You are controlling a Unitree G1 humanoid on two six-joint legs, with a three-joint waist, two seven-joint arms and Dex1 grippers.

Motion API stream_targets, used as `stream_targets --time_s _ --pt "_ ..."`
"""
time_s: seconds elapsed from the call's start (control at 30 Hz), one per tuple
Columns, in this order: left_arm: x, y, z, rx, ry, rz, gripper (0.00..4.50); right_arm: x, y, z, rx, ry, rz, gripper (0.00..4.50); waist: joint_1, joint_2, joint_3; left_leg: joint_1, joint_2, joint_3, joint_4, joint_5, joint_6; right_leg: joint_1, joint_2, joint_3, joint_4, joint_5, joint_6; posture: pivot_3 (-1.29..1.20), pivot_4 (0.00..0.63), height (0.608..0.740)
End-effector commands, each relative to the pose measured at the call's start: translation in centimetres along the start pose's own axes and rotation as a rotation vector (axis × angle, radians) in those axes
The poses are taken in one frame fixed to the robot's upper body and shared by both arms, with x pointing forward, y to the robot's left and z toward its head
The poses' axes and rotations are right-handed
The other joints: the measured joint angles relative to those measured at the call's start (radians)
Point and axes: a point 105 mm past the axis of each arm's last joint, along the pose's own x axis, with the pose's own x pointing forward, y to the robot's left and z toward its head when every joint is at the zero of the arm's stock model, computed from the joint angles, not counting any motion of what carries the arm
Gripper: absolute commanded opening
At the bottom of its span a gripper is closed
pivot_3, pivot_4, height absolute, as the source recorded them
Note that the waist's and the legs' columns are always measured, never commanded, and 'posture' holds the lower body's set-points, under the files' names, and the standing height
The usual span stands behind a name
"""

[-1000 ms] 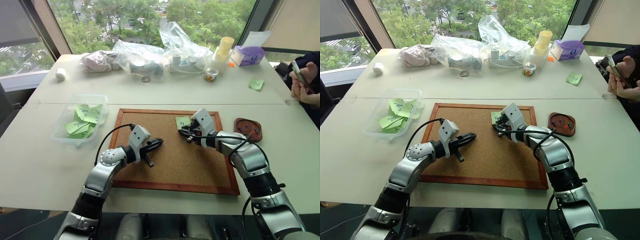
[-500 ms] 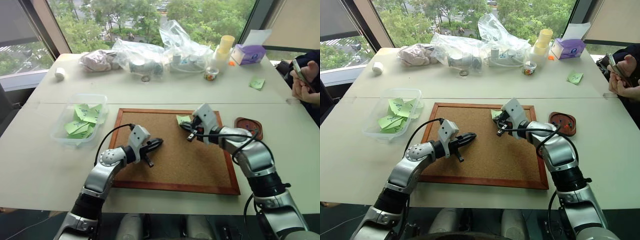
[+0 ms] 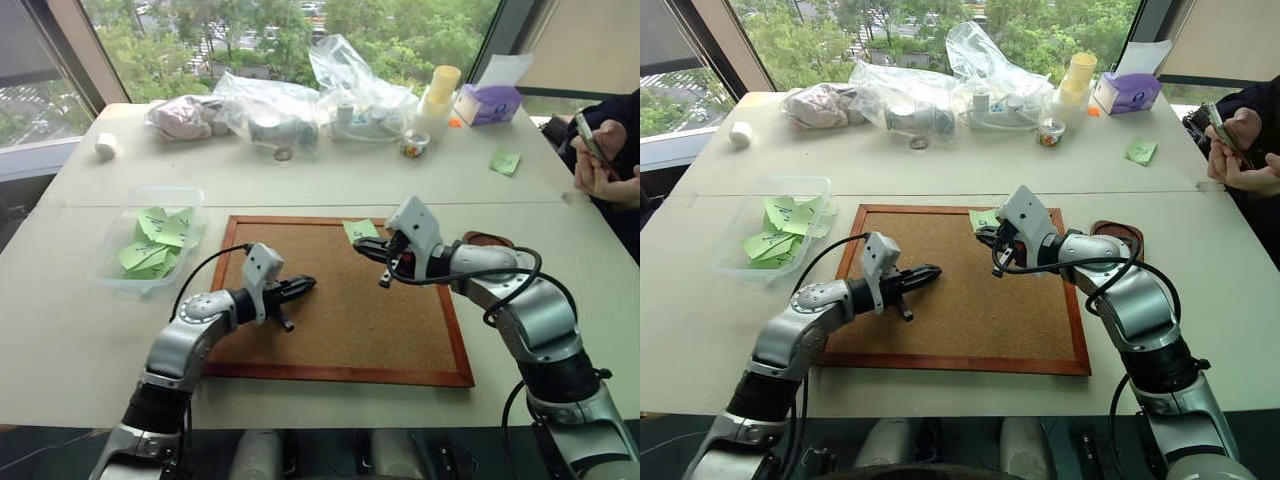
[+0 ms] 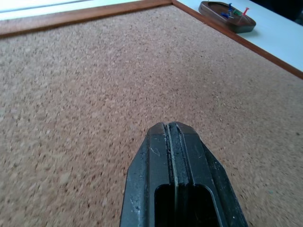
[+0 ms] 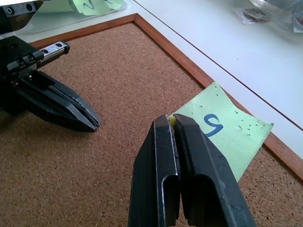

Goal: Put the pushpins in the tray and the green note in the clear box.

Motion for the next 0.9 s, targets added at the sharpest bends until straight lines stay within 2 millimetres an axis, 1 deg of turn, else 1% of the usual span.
stream_targets --time_s 0.03,0.07,0.1,0.13,0.17,0.2,0.27,0.37,0.43,0.5,0.6,0.8,0.9 --pt "-2.6 0.8 3.2 -0.030 -0.047 -0.048 0.66 -0.3 0.7 1.4 -0.064 -0.030 0.028 0.00 -0.001 -0.003 0.005 -0.001 0.000 0.000 0.000 0.000 -0.001 -0.001 0.001 -0.001 0.002 0.000 0.000 0.00 0.150 0.740" --pt "-2.8 1.2 4.1 -0.060 -0.071 -0.052 0.99 -0.3 0.8 1.5 -0.073 -0.027 0.028 0.00 0.000 -0.004 0.009 -0.001 0.001 -0.001 0.000 0.001 -0.001 -0.002 0.002 -0.002 0.002 0.000 0.000 0.00 0.150 0.740" --pt "-2.5 1.6 5.1 -0.103 -0.109 -0.049 1.44 -0.2 0.8 1.5 -0.085 -0.025 0.031 0.00 0.006 -0.005 0.010 -0.002 0.001 -0.001 0.001 0.001 -0.002 -0.002 0.003 -0.003 0.003 0.000 0.000 0.00 0.150 0.740" --pt "-2.1 1.9 6.0 -0.145 -0.142 -0.048 1.93 -0.2 0.9 1.5 -0.095 -0.022 0.034 0.00 0.022 -0.006 0.011 -0.002 0.000 -0.002 0.002 0.001 -0.001 -0.001 0.004 -0.004 0.004 0.000 0.001 0.00 0.150 0.740" --pt "-1.7 2.0 6.6 -0.183 -0.167 -0.055 2.52 -0.2 1.0 1.6 -0.105 -0.021 0.036 0.00 0.026 -0.007 0.012 -0.002 -0.001 -0.002 0.004 0.001 0.000 -0.001 0.004 -0.004 0.004 0.000 0.001 0.00 0.150 0.740" --pt "-1.5 2.1 7.0 -0.207 -0.179 -0.060 2.94 -0.1 1.0 1.6 -0.112 -0.020 0.038 0.00 0.028 -0.008 0.013 -0.002 -0.001 -0.002 0.004 0.000 0.000 0.000 0.004 -0.004 0.004 0.000 0.001 0.00 0.150 0.740" --pt "0.0 1.7 8.0 -0.290 -0.214 -0.108 3.85 -0.1 1.1 1.8 -0.151 -0.017 0.041 0.00 0.031 -0.010 0.014 -0.002 -0.003 -0.001 0.005 -0.001 0.002 0.001 0.003 -0.004 0.003 0.002 0.004 0.00 0.150 0.740" --pt "2.1 0.8 8.9 -0.417 -0.235 -0.184 3.85 -0.1 1.0 2.2 -0.197 -0.019 0.033 0.00 0.030 -0.016 0.018 -0.002 -0.004 -0.001 0.005 -0.001 0.003 0.003 0.003 -0.005 -0.001 0.004 0.008 0.00 0.150 0.740" --pt "3.2 0.3 8.9 -0.475 -0.222 -0.212 3.85 -0.1 1.0 2.4 -0.217 -0.021 0.033 0.00 0.028 -0.020 0.020 -0.003 -0.004 0.000 0.005 -0.001 0.003 0.003 0.004 -0.005 -0.002 0.005 0.009 0.00 0.150 0.740" --pt "4.2 0.3 8.8 -0.545 -0.212 -0.207 3.85 -0.1 0.9 2.6 -0.254 -0.020 0.028 0.00 0.027 -0.021 0.020 -0.003 -0.004 0.000 0.005 -0.001 0.003 0.003 0.004 -0.005 -0.003 0.005 0.010 0.00 0.150 0.740" --pt "5.2 0.1 8.4 -0.612 -0.189 -0.214 3.85 -0.1 0.8 3.0 -0.268 -0.029 0.017 0.00 0.026 -0.021 0.021 -0.002 -0.005 0.000 0.005 0.000 0.001 0.003 0.005 -0.005 -0.002 0.005 0.010 0.00 0.150 0.740" --pt "6.3 -0.5 7.8 -0.682 -0.154 -0.232 3.85 -0.3 1.1 3.2 -0.275 -0.031 0.020 0.00 0.027 -0.021 0.021 -0.002 -0.004 0.001 0.005 0.003 -0.003 0.003 0.008 -0.005 -0.001 0.005 0.010 0.00 0.150 0.740" --pt "6.5 -0.6 7.7 -0.698 -0.155 -0.231 3.04 -0.4 1.1 3.2 -0.279 -0.029 0.018 0.00 0.027 -0.021 0.021 -0.002 -0.004 0.001 0.005 0.003 -0.004 0.003 0.008 -0.005 -0.001 0.005 0.010 0.00 0.150 0.740"
